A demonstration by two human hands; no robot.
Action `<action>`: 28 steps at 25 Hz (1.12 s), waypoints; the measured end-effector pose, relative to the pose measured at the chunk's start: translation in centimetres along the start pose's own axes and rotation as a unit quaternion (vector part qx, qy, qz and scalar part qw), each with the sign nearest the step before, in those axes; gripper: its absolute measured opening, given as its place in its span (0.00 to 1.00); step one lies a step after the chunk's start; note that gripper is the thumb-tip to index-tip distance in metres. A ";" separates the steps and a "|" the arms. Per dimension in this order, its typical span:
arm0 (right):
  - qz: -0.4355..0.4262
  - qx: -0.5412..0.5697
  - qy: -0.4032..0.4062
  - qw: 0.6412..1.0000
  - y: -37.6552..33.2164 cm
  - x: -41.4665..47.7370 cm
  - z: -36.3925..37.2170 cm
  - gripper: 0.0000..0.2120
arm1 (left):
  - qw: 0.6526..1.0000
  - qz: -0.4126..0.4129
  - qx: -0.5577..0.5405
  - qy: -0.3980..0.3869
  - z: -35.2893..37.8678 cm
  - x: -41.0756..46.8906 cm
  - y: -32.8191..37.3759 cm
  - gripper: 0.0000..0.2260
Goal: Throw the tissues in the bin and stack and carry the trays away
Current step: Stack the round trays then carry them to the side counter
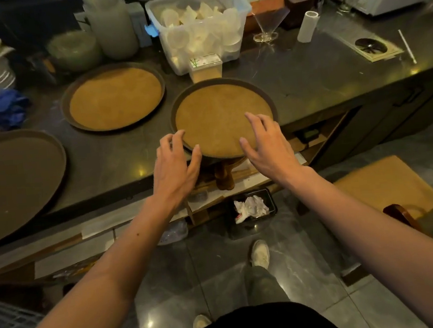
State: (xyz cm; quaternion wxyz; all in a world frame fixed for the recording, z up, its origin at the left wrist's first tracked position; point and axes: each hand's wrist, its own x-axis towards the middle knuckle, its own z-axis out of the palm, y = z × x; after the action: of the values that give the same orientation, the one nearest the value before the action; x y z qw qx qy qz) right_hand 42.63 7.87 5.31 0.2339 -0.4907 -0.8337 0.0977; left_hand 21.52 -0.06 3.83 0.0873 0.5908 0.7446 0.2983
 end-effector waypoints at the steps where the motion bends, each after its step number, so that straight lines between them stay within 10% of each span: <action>1: 0.000 0.004 -0.001 1.000 1.3 1.2 0.3 0.27 | 1.000 -0.012 0.001 0.002 0.8 1.3 0.1 0.26; 28: 0.280 0.028 -0.134 0.950 18.1 16.7 8.1 0.33 | 0.955 -0.281 -0.024 -0.095 9.4 17.6 -6.7 0.34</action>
State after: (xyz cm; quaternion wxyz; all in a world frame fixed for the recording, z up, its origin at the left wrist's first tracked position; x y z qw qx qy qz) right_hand 45.88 31.87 -3.96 0.0966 -0.6802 -0.6833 0.2472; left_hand 15.49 18.67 -3.48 0.2516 0.3809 0.8615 0.2222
